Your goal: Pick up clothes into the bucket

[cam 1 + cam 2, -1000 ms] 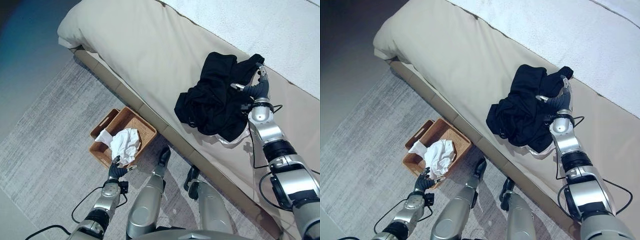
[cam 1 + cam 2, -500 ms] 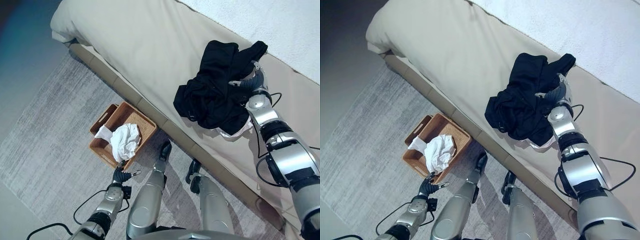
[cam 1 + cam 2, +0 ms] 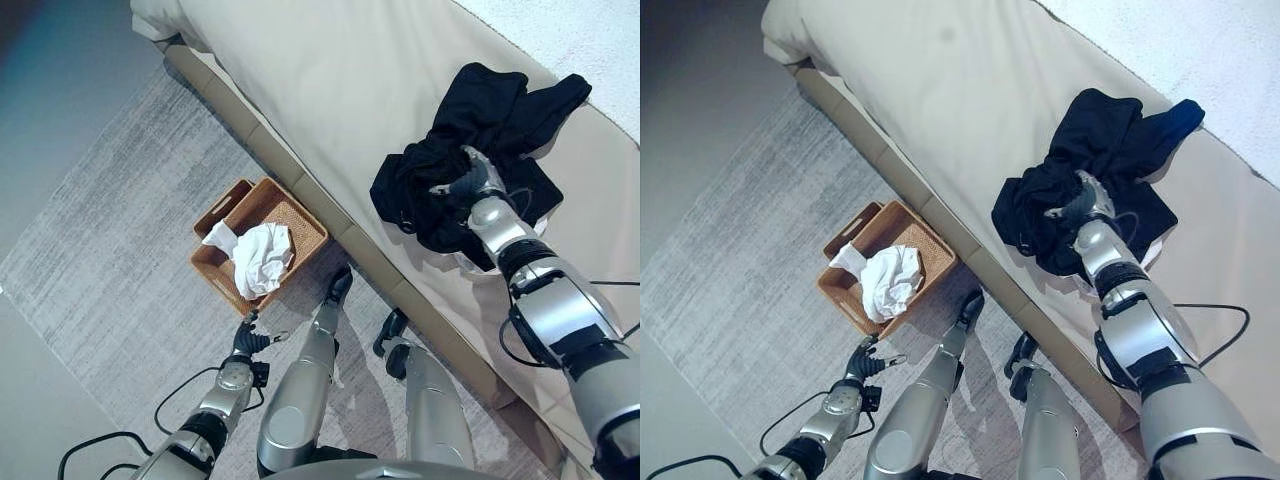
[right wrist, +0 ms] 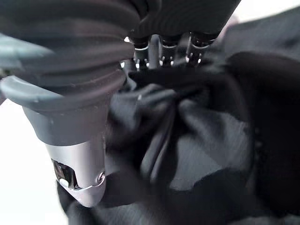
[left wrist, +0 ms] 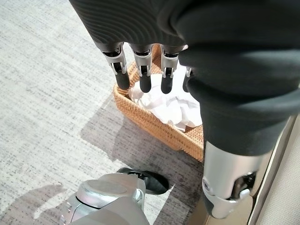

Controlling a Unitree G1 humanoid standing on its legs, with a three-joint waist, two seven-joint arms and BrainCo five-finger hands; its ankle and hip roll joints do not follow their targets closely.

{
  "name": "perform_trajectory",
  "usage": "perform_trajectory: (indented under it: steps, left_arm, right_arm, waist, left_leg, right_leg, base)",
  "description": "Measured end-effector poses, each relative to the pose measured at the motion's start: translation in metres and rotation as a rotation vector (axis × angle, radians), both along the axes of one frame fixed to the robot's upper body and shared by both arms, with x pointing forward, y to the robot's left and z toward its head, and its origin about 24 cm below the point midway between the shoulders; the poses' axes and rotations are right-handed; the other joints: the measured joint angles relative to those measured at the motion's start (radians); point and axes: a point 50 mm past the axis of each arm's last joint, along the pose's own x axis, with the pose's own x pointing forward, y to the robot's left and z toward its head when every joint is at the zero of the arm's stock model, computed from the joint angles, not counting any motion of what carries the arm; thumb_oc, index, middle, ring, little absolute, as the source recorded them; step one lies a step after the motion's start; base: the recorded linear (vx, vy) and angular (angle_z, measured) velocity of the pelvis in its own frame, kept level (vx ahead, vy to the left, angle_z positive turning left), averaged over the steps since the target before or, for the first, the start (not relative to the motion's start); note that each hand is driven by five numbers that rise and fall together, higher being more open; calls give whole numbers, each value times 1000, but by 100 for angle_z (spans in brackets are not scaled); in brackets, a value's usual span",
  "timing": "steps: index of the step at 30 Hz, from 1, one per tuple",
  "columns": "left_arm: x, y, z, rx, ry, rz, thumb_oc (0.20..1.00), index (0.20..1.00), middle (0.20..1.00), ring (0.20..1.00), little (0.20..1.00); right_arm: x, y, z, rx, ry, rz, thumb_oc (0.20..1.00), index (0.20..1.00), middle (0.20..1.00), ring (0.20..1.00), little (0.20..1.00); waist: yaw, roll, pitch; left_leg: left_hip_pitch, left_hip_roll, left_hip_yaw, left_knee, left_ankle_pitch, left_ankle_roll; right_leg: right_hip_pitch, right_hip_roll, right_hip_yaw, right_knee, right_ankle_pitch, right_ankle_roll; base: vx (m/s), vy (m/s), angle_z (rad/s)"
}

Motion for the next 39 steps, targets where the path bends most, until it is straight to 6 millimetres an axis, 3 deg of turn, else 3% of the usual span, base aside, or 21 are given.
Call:
perform_trajectory:
  steps: [4, 10, 13, 19, 23, 28, 31, 35, 36, 37, 38, 39]
  left_arm:
    - [2, -1, 2, -4, -8, -8, 1000, 1000, 1000, 1000, 1000]
    - [7, 0, 5, -3, -21, -13, 1000, 1000, 1000, 1000, 1000]
    - [8, 1, 6, -2, -23, -11, 1000, 1000, 1000, 1000, 1000]
    - [4, 16, 5, 7, -14, 23, 1000, 1000, 1000, 1000, 1000]
    - [-6, 28, 1, 1, 5, 66, 1000, 1000, 1000, 1000, 1000]
    - [-17, 28, -2, -24, 21, 57, 1000, 1000, 1000, 1000, 1000]
    - [-13, 19, 8, -58, -39, 10, 1000, 1000, 1000, 1000, 1000]
    - [17, 11, 69, -78, -306, -149, 1000, 1000, 1000, 1000, 1000]
    - [33, 9, 100, -65, -425, -206, 1000, 1000, 1000, 1000, 1000]
    - [35, 6, 112, -65, -475, -243, 1000, 1000, 1000, 1000, 1000]
    - [47, 6, 143, -53, -585, -290, 1000, 1000, 1000, 1000, 1000]
    - [48, 3, 156, -43, -624, -324, 1000, 1000, 1000, 1000, 1000]
  right_arm:
    - [2, 6, 7, 5, -26, 27, 200, 200, 200, 200, 200]
    - [4, 26, 36, 17, -154, 137, 200, 200, 200, 200, 200]
    - [0, 26, 50, 19, -223, 167, 200, 200, 200, 200, 200]
    - [-12, -5, 71, 67, -354, 110, 200, 200, 200, 200, 200]
    - [-29, -22, 70, 106, -420, 91, 200, 200, 200, 200, 200]
    - [-50, -43, 71, 138, -509, 47, 200, 200, 200, 200, 200]
    - [-61, -51, 80, 145, -594, 22, 200, 200, 200, 200, 200]
    - [-71, -51, 95, 170, -678, 53, 200, 200, 200, 200, 200]
    - [-72, -47, 98, 191, -690, 84, 200, 200, 200, 200, 200]
    - [-73, -44, 99, 201, -695, 107, 200, 200, 200, 200, 200]
    - [-74, -40, 99, 225, -686, 147, 200, 200, 200, 200, 200]
    - [-75, -39, 97, 240, -677, 161, 200, 200, 200, 200, 200]
  waist:
    - [-6, -2, 1]
    - [-23, -32, 17]
    - [-27, -48, 22]
    - [-39, -70, 16]
    - [-62, -89, -22]
    - [-80, -86, -70]
    - [-88, -77, -105]
    - [-97, -75, -133]
    - [-110, -73, -158]
    - [-110, -72, -173]
    - [-125, -70, -200]
    - [-125, -71, -205]
  left_leg:
    - [1, 0, 0, 2, 1, 0]
    - [6, -1, 24, 28, 1, 0]
    - [26, -1, 41, 34, 0, 0]
    - [95, 1, 100, 56, -37, 23]
    - [132, 8, 111, 43, -52, 27]
    - [196, 11, 112, 23, -56, 37]
    - [233, 14, 117, 10, -61, 42]
    - [302, 27, 134, -11, -63, 44]
    - [323, 29, 137, -20, -73, 48]
    - [326, 30, 138, -24, -69, 43]
    - [345, 35, 147, -29, -76, 42]
    - [357, 36, 151, -31, -77, 42]
  right_leg:
    - [0, 0, 0, 3, 0, 0]
    - [1, -1, 23, 19, 0, 0]
    - [14, -1, 42, 25, 0, 0]
    - [67, 4, 100, 24, 0, 0]
    - [102, 12, 113, 2, 3, 3]
    - [174, 18, 111, -30, 6, 3]
    - [217, 23, 113, -58, 8, 6]
    - [295, 40, 123, -114, 21, 11]
    - [318, 40, 126, -139, 21, 11]
    - [325, 46, 127, -143, 24, 16]
    - [346, 47, 134, -171, 29, 18]
    - [364, 55, 137, -179, 34, 22]
  base:
    - [-8, -3, 0]
    - [-17, 12, -8]
    - [-14, 21, -16]
    - [12, 21, -25]
    - [64, 12, -10]
    - [86, 16, 0]
    - [86, 16, -4]
    - [77, 22, -11]
    - [84, 20, -8]
    - [88, 6, -13]
    - [139, -9, -15]
    - [104, -12, -19]
